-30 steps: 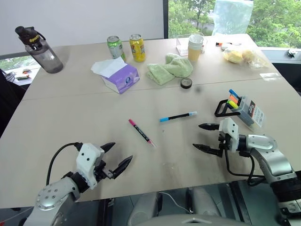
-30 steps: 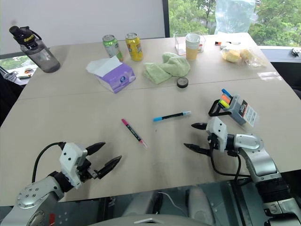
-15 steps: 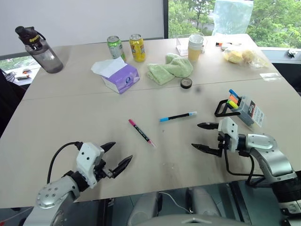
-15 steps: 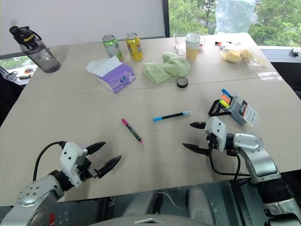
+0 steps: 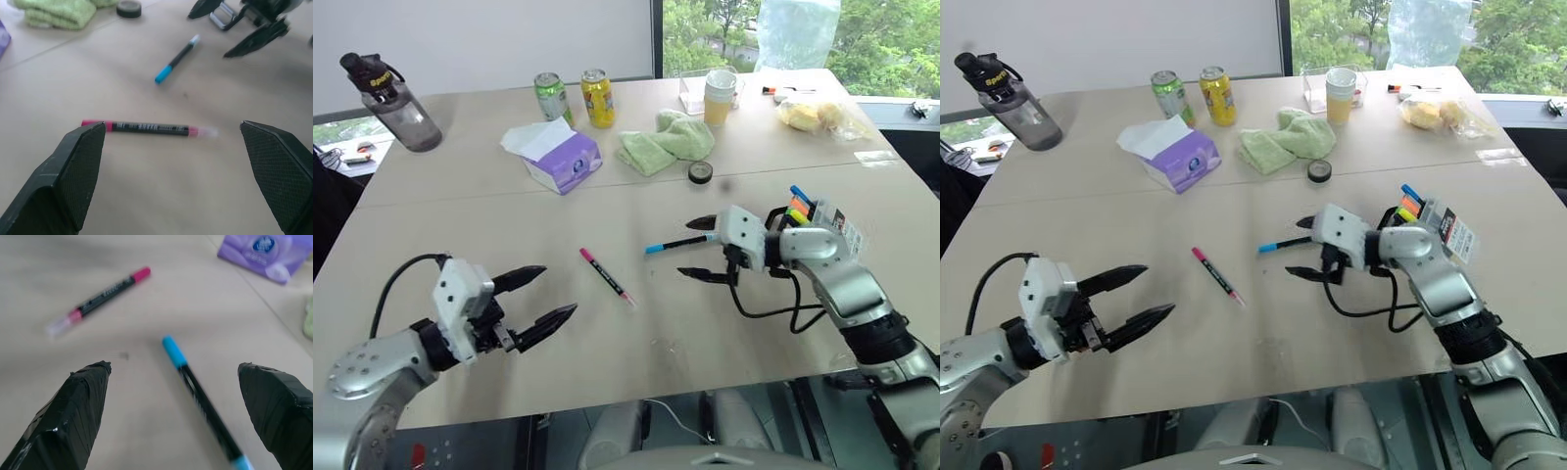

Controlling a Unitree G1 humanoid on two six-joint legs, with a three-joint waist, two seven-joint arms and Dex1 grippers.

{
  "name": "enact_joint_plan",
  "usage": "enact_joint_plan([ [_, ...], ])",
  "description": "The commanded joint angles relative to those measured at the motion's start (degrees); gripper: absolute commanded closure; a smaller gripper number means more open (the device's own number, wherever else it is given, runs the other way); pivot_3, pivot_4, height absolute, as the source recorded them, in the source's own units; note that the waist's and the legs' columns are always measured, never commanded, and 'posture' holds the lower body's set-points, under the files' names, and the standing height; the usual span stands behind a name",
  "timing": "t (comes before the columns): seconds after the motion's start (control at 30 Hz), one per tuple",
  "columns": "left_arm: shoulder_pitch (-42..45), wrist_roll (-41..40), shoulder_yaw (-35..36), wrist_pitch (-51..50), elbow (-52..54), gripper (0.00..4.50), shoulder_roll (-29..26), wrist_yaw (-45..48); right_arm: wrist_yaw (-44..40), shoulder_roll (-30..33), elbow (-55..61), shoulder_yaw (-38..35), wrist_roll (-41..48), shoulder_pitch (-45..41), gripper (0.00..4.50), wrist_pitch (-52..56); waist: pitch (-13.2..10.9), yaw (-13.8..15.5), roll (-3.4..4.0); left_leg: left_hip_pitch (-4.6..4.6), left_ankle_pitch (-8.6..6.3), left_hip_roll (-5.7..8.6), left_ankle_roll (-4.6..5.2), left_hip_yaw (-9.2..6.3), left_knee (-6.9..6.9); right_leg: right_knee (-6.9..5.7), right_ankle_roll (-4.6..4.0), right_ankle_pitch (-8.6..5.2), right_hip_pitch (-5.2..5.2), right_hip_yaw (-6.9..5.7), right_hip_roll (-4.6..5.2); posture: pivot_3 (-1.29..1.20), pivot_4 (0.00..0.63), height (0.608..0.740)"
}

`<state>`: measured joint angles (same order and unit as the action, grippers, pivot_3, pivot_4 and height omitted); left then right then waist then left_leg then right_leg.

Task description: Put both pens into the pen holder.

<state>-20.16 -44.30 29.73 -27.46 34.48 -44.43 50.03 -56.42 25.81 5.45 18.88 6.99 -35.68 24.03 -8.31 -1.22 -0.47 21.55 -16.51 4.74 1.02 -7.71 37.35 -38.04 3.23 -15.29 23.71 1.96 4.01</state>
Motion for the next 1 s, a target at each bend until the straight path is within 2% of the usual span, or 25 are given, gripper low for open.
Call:
enact_joint_plan([
  [0.03,-0.27,-3.69,3.49,-2.35,2.81,0.0,-2.19,0.81,1.37,-2.9,-4.8,3.33,-2.74,-6.31,0.06,3.74,0.0,0.03,0.0,0.01,0.0,0.0,0.0,-0.02,0.0,0.0,0.0,0.0,-0.01,-0.02,0.01,0.0,0.15,0.74],
  [0.23,-1.95,-5.56,5.33,-5.26,2.57,0.0,-4.7,3.29,-0.15,-6.97,-20.45,9.7,-8.53,-15.89,0.06,3.81,-0.02,0.13,0.02,0.14,0.0,0.04,0.0,-0.09,0.01,0.08,-0.01,0.0,0.04,-0.17,0.02,0.0,0.15,0.74],
  [0.47,-2.51,-5.73,6.81,-6.65,4.0,0.0,-5.24,2.98,-4.11,-6.7,-31.11,12.24,-12.71,-21.3,0.06,1.08,-0.05,-0.03,0.07,0.18,0.0,0.04,0.0,-0.1,0.0,0.08,-0.01,0.0,0.09,-0.34,0.03,0.0,0.15,0.74],
  [0.7,0.26,-5.82,5.03,-6.65,2.59,0.0,-5.34,2.99,-9.37,-5.27,-32.61,10.73,-11.92,-22.3,0.06,-0.6,-0.06,-0.23,0.08,0.19,0.0,0.04,0.0,-0.12,0.0,0.08,-0.01,0.0,0.08,-0.35,0.03,0.0,0.15,0.74],
  [0.9,1.2,-2.45,2.46,-5.85,0.52,0.0,-5.68,4.43,-8.02,-6.79,-35.07,10.4,-12.85,-21.3,0.06,-1.75,-0.06,-1.41,0.09,0.18,0.0,0.04,0.0,-0.11,0.0,0.06,-0.01,0.0,0.1,-0.34,0.02,0.0,0.15,0.74],
  [1.0,0.95,-1.07,1.97,-5.04,-0.43,0.0,-5.49,5.61,-5.9,-6.25,-38.84,12.01,-15.74,-20.26,0.84,-5.19,-0.05,-1.4,0.08,0.15,0.0,0.04,-0.01,-0.1,-0.01,0.05,-0.01,0.0,0.08,-0.34,0.02,0.0,0.15,0.74],
])
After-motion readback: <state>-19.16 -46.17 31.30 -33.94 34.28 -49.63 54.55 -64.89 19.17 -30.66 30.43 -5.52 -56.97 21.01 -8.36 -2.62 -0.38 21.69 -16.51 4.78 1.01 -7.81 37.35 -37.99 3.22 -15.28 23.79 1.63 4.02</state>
